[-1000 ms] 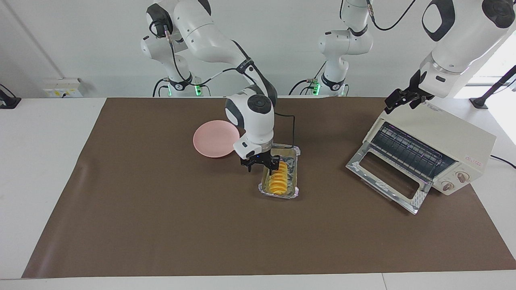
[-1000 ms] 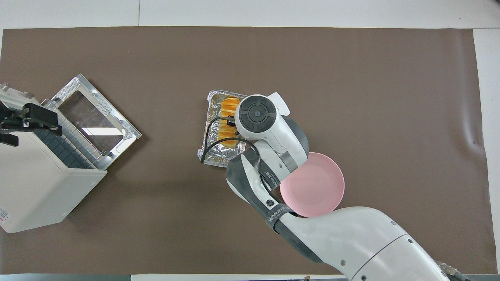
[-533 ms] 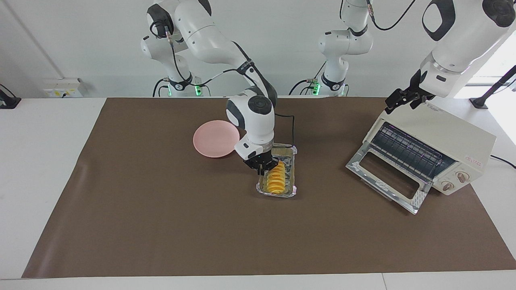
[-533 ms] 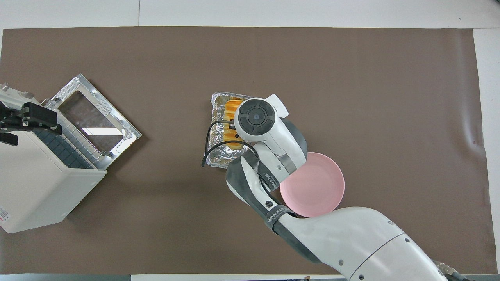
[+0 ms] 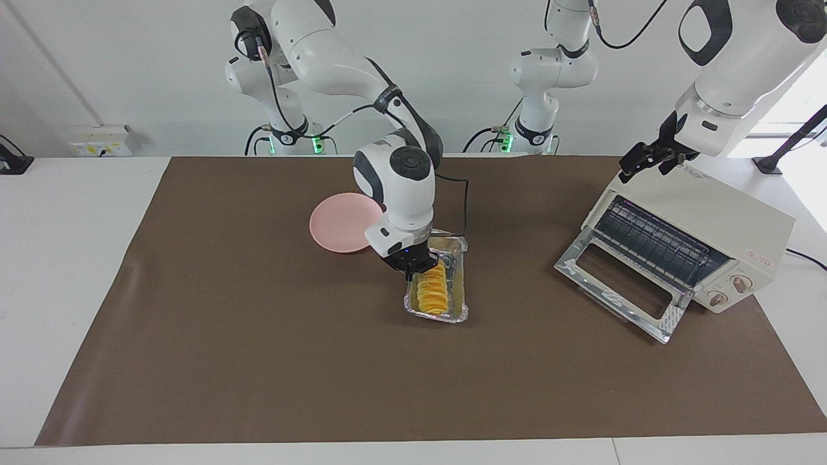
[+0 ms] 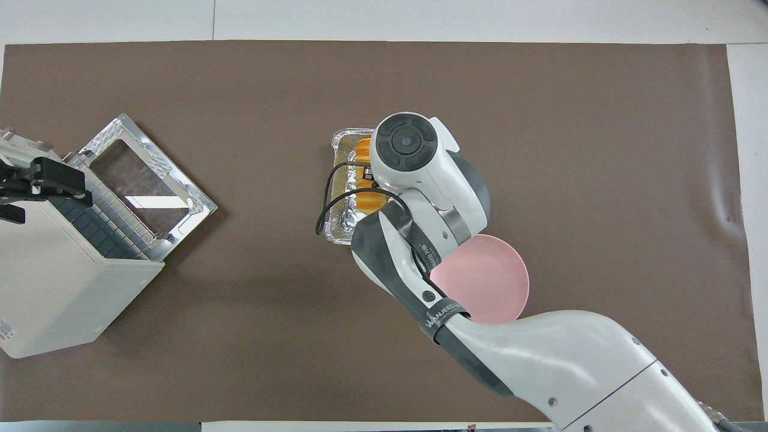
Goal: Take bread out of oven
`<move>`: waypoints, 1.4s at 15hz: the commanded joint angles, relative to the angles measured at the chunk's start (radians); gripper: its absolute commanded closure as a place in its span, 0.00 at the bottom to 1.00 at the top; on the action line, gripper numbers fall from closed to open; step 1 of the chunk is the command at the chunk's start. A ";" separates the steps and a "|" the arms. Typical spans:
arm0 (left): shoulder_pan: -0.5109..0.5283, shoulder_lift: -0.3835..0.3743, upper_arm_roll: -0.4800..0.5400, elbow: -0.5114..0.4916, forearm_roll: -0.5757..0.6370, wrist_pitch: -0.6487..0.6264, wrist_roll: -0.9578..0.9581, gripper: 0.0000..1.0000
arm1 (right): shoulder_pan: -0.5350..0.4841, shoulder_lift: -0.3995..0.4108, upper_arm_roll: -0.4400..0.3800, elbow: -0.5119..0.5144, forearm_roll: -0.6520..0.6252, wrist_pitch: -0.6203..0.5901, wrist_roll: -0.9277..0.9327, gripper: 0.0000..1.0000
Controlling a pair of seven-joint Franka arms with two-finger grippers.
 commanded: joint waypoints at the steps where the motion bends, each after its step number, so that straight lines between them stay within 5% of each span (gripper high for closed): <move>1: 0.011 -0.029 -0.005 -0.032 -0.007 0.020 0.000 0.00 | -0.122 -0.014 0.011 0.068 0.079 -0.076 -0.188 1.00; 7: 0.011 -0.029 -0.005 -0.032 -0.005 0.020 0.000 0.00 | -0.317 -0.017 0.006 -0.031 0.076 0.041 -0.541 1.00; 16: 0.013 -0.029 -0.005 -0.032 -0.005 0.020 0.000 0.00 | -0.401 -0.008 0.006 -0.191 0.076 0.259 -0.647 1.00; 17: 0.013 -0.029 -0.005 -0.032 -0.007 0.020 0.000 0.00 | -0.401 -0.009 0.006 -0.191 0.071 0.250 -0.647 0.91; 19: 0.013 -0.029 -0.005 -0.032 -0.007 0.020 0.000 0.00 | -0.401 -0.014 0.006 -0.187 0.067 0.221 -0.656 0.00; 21: 0.013 -0.029 -0.005 -0.032 -0.007 0.020 0.000 0.00 | -0.401 -0.018 0.006 -0.161 0.058 0.148 -0.661 0.00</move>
